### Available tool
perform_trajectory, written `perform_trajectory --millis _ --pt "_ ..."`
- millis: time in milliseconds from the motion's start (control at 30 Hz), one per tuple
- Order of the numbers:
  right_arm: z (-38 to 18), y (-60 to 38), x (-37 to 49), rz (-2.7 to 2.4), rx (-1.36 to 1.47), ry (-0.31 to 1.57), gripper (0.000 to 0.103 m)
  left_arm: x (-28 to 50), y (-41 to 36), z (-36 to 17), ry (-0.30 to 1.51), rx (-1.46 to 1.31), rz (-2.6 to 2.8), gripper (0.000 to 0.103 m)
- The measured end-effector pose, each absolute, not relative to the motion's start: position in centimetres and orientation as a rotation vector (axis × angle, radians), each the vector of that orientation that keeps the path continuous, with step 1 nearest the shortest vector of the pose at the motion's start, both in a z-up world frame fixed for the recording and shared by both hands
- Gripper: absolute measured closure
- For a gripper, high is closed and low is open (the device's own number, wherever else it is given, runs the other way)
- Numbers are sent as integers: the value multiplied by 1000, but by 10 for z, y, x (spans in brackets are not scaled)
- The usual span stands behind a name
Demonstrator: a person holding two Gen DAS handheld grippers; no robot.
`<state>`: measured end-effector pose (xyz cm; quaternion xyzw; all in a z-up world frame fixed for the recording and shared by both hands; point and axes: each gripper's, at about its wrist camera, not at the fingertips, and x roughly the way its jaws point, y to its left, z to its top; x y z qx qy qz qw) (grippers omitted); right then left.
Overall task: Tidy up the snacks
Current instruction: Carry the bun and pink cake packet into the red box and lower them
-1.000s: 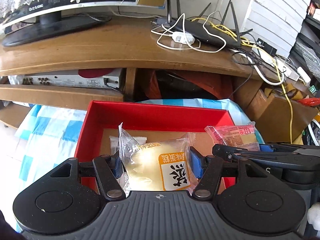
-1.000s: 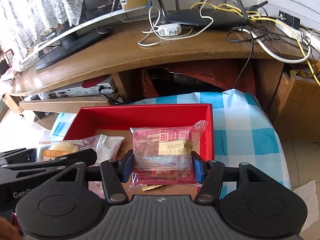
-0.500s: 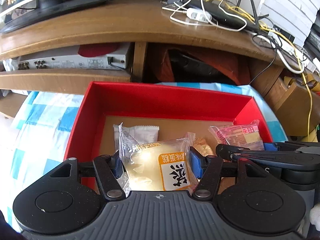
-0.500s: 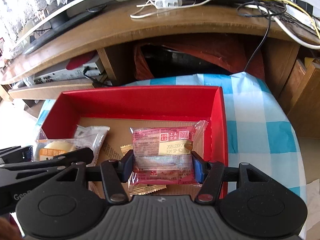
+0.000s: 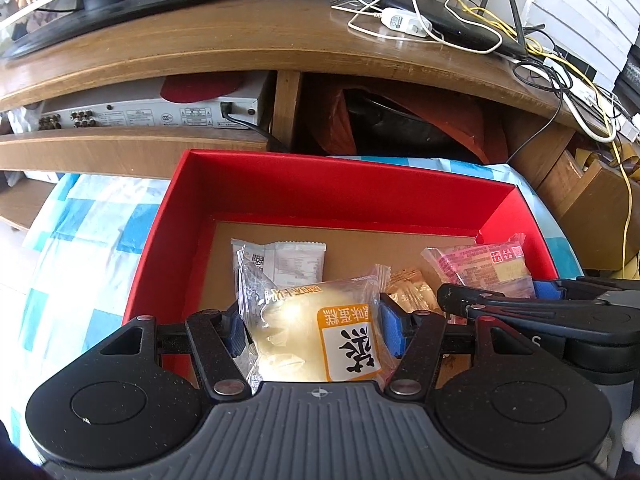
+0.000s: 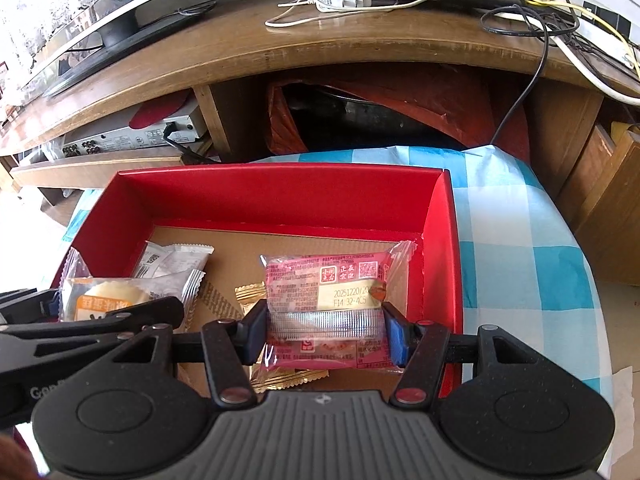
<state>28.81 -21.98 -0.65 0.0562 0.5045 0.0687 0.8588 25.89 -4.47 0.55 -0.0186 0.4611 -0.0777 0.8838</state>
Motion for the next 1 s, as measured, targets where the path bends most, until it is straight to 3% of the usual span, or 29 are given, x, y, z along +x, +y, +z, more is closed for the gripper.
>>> perform_trajectory --millis 1000 --pt "-13 -195 284 119 -27 1033 36 256 -37 -8 994 -1 -112 33"
